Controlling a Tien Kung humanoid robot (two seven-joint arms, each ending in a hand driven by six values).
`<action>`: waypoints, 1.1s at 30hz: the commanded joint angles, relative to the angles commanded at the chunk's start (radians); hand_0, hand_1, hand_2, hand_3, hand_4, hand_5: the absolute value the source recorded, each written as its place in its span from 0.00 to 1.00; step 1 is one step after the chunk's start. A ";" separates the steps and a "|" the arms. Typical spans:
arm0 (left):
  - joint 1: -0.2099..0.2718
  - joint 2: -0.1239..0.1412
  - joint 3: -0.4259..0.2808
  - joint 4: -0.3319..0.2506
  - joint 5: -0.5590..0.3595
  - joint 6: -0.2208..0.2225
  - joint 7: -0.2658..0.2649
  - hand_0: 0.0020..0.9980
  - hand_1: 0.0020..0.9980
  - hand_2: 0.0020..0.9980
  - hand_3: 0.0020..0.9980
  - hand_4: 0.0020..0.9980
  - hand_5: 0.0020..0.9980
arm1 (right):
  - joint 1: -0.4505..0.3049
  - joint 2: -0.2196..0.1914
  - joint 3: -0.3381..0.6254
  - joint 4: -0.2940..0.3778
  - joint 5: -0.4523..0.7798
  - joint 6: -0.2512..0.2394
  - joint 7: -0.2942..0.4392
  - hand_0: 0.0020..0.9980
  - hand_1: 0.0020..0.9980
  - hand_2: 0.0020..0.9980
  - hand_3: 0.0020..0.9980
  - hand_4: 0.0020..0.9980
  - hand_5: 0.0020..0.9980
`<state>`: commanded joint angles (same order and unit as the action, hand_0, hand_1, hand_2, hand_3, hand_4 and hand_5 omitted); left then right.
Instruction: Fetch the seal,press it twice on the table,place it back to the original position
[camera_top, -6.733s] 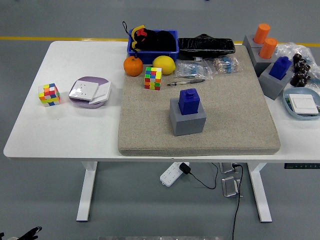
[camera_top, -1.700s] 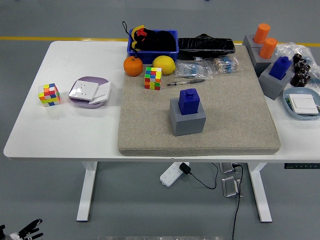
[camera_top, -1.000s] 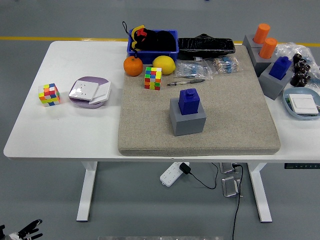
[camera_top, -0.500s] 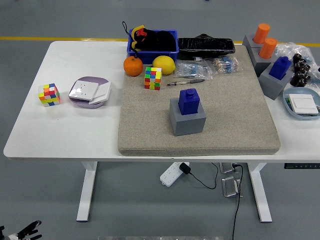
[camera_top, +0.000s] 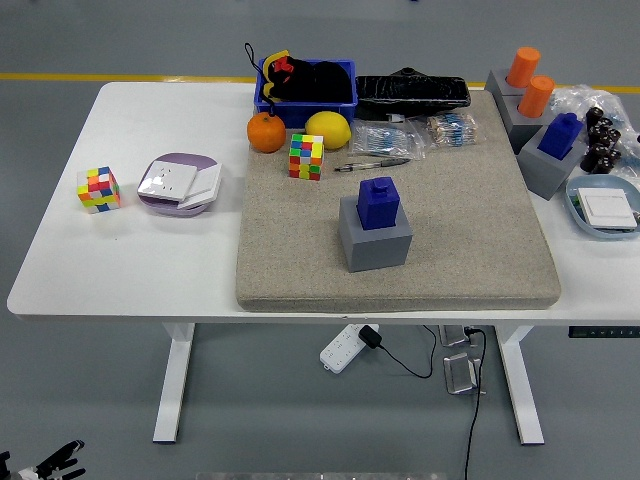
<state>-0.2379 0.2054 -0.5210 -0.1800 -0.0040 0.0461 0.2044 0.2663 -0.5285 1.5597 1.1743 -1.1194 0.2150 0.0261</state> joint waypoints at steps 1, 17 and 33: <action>-0.001 0.000 -0.003 0.000 0.002 0.001 0.000 0.81 0.79 0.77 0.80 0.68 0.44 | 0.001 0.000 0.000 0.000 0.000 0.000 0.000 0.87 0.83 0.79 0.78 0.98 0.48; -0.006 0.000 -0.001 0.000 -0.001 0.000 0.000 0.81 0.79 0.77 0.80 0.68 0.44 | 0.004 -0.001 0.001 0.001 0.000 0.000 -0.002 0.87 0.82 0.78 0.78 0.97 0.46; -0.006 0.000 0.000 0.000 -0.004 0.000 0.000 0.81 0.79 0.77 0.80 0.68 0.44 | 0.005 0.000 0.000 0.000 -0.001 -0.003 -0.005 0.87 0.82 0.77 0.78 0.96 0.46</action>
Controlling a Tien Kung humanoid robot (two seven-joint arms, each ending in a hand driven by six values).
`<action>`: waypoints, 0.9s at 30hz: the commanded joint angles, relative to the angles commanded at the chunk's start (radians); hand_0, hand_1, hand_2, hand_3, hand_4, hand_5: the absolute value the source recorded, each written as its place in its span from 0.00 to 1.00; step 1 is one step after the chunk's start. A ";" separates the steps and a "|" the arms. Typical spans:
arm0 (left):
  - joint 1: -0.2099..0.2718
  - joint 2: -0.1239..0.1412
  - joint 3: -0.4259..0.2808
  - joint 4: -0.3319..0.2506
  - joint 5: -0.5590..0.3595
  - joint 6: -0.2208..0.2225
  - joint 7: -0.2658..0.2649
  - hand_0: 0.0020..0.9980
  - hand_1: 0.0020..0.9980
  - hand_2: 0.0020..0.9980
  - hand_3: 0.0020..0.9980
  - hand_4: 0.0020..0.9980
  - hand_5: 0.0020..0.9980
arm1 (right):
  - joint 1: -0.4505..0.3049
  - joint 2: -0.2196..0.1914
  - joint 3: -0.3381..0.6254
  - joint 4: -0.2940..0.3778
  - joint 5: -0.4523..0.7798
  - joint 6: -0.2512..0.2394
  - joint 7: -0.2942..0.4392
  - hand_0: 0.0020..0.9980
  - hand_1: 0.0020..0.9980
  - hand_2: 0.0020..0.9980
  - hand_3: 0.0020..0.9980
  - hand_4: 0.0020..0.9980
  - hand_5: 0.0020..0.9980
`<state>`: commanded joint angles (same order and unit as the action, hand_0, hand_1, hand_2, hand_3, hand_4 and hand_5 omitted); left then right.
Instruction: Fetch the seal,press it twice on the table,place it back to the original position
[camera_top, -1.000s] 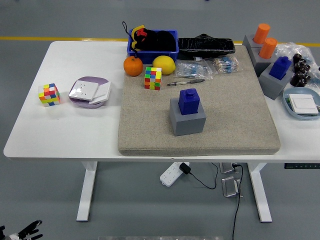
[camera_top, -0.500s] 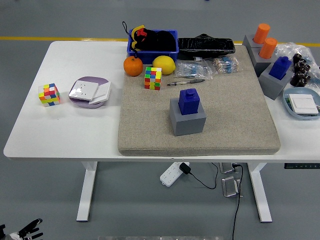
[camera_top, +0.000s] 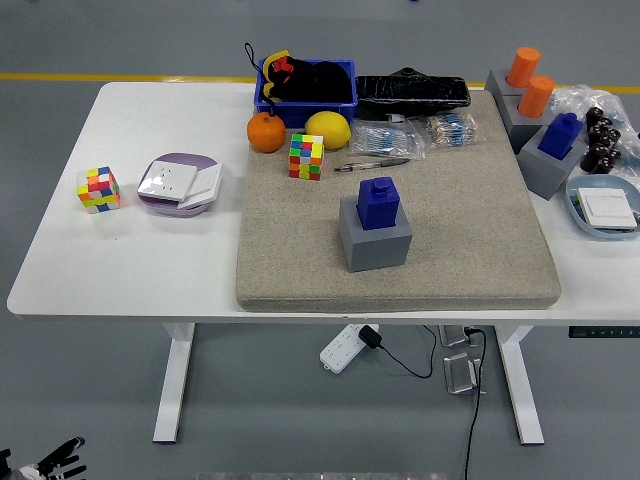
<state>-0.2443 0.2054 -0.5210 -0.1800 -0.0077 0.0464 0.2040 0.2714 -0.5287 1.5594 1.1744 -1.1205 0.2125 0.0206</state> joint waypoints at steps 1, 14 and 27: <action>0.000 0.000 0.000 0.000 0.000 0.000 0.000 0.81 0.79 0.77 0.80 0.68 0.44 | 0.000 0.000 0.000 0.000 0.000 0.000 0.000 0.87 0.82 0.77 0.78 0.96 0.46; 0.002 -0.001 0.014 0.000 -0.011 -0.001 -0.001 0.81 0.79 0.77 0.80 0.68 0.43 | -0.004 0.004 0.006 0.000 -0.002 0.001 -0.003 0.87 0.82 0.76 0.77 0.96 0.46; 0.003 0.002 0.030 0.000 -0.019 -0.002 0.000 0.81 0.79 0.77 0.80 0.68 0.44 | -0.003 0.007 0.005 -0.002 -0.004 0.001 -0.004 0.87 0.82 0.76 0.77 0.95 0.45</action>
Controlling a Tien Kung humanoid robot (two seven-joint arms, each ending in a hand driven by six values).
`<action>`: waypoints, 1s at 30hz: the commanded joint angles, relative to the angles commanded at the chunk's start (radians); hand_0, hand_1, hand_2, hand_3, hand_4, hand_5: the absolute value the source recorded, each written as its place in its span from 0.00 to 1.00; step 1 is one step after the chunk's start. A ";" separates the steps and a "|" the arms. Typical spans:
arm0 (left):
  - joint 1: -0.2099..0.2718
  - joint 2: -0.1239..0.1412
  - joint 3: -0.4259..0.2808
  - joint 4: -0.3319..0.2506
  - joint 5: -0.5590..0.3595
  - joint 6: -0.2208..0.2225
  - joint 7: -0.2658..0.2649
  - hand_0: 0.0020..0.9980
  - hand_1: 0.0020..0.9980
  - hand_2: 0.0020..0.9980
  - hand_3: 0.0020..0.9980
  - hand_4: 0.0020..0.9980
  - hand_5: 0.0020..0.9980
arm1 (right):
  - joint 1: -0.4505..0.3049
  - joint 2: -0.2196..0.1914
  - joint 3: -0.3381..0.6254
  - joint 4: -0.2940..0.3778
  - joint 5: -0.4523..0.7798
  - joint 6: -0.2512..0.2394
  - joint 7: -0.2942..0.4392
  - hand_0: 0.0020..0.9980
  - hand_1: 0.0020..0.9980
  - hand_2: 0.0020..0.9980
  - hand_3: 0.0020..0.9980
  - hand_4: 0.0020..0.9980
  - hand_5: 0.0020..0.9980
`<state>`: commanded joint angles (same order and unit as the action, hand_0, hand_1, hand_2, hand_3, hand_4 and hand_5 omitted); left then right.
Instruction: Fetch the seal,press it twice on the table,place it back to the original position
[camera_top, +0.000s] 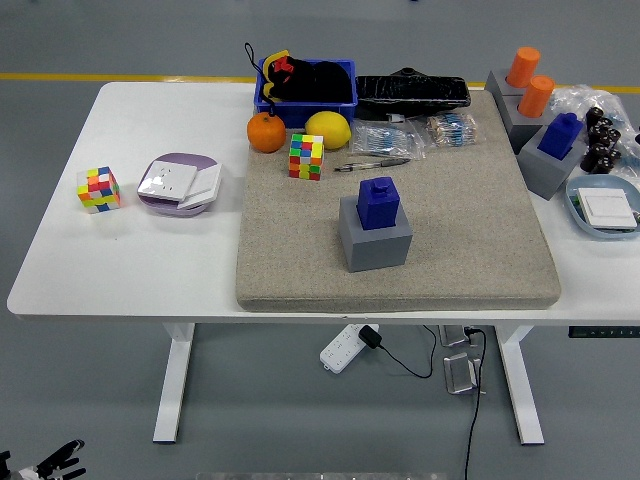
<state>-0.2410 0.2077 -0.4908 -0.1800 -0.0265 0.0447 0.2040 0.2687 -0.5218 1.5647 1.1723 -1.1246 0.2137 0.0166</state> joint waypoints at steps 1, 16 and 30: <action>0.000 0.000 0.003 0.000 -0.003 0.000 -0.001 0.81 0.79 0.77 0.80 0.68 0.44 | 0.000 0.001 0.001 0.000 0.000 0.000 0.000 0.87 0.82 0.76 0.77 0.95 0.45; 0.005 0.004 0.020 0.000 -0.007 0.000 -0.001 0.81 0.79 0.77 0.80 0.68 0.44 | -0.006 0.002 -0.004 0.000 0.000 0.000 0.000 0.87 0.82 0.76 0.77 0.95 0.45; 0.007 0.001 0.000 0.000 0.008 0.001 0.000 0.81 0.79 0.77 0.80 0.68 0.44 | -0.013 0.006 0.003 0.001 0.000 0.000 -0.001 0.86 0.81 0.76 0.77 0.95 0.45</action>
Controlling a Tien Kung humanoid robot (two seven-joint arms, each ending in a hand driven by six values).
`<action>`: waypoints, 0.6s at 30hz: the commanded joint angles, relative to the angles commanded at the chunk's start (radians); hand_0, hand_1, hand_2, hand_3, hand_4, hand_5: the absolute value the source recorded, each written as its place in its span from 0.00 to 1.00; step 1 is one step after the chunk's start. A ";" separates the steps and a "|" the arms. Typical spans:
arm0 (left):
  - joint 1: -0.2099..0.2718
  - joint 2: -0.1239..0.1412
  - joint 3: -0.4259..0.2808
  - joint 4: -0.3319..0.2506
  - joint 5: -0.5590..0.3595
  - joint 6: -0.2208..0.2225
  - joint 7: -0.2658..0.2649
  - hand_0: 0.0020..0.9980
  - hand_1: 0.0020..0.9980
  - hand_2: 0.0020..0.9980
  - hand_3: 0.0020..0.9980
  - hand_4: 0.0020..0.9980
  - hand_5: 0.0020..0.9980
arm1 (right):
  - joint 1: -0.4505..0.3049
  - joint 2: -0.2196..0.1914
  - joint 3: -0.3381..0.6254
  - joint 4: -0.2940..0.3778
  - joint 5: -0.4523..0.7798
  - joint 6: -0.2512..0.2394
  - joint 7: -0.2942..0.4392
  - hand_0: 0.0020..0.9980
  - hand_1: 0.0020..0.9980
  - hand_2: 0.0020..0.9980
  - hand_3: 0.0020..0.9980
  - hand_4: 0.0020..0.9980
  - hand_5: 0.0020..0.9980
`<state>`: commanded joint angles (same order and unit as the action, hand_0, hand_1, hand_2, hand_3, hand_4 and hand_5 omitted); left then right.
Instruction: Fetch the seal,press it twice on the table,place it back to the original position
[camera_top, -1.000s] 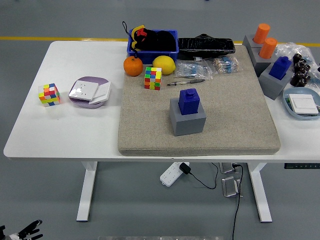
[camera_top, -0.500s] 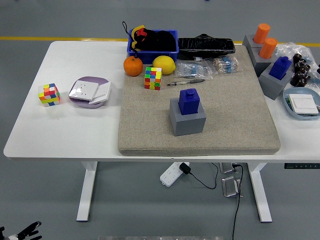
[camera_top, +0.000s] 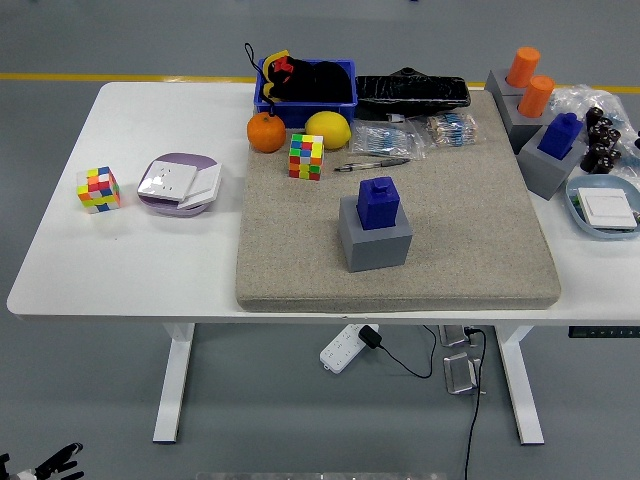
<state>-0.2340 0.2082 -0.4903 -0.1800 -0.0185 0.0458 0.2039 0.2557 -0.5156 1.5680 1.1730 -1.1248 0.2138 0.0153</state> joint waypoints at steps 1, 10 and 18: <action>0.000 0.000 -0.002 0.000 0.001 0.000 0.000 0.81 0.79 0.77 0.80 0.68 0.44 | -0.001 0.001 0.000 0.000 0.000 0.000 0.000 0.86 0.81 0.76 0.77 0.95 0.45; -0.001 -0.004 -0.010 0.000 0.002 -0.001 -0.001 0.81 0.79 0.77 0.80 0.68 0.44 | 0.002 0.000 0.001 0.001 0.000 -0.001 -0.001 0.86 0.81 0.75 0.77 0.95 0.45; -0.006 -0.006 -0.012 0.000 0.002 -0.001 -0.001 0.81 0.79 0.77 0.80 0.68 0.44 | 0.005 -0.001 0.002 0.001 -0.001 -0.002 -0.001 0.86 0.81 0.75 0.76 0.94 0.45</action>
<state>-0.2400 0.2025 -0.5022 -0.1800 -0.0165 0.0448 0.2029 0.2608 -0.5163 1.5699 1.1737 -1.1257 0.2122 0.0139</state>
